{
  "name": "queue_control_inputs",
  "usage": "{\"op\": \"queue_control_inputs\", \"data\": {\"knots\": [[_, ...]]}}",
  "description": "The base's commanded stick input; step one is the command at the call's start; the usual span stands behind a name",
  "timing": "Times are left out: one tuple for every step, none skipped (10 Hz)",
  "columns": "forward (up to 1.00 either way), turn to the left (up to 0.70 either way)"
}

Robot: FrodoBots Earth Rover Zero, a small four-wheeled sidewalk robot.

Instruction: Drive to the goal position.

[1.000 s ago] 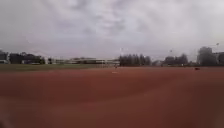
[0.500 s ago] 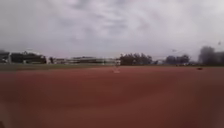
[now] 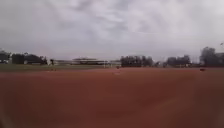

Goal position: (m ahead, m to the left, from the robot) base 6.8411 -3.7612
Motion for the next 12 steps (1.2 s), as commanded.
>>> {"op": "queue_control_inputs", "data": {"knots": [[0.70,-0.31],[0.70,0.00],[0.70,0.00],[0.70,0.00],[0.70,0.00],[0.70,0.00],[0.70,0.00],[0.70,0.00],[0.70,0.00],[0.70,-0.35],[0.70,-0.35],[0.70,-0.35]]}}
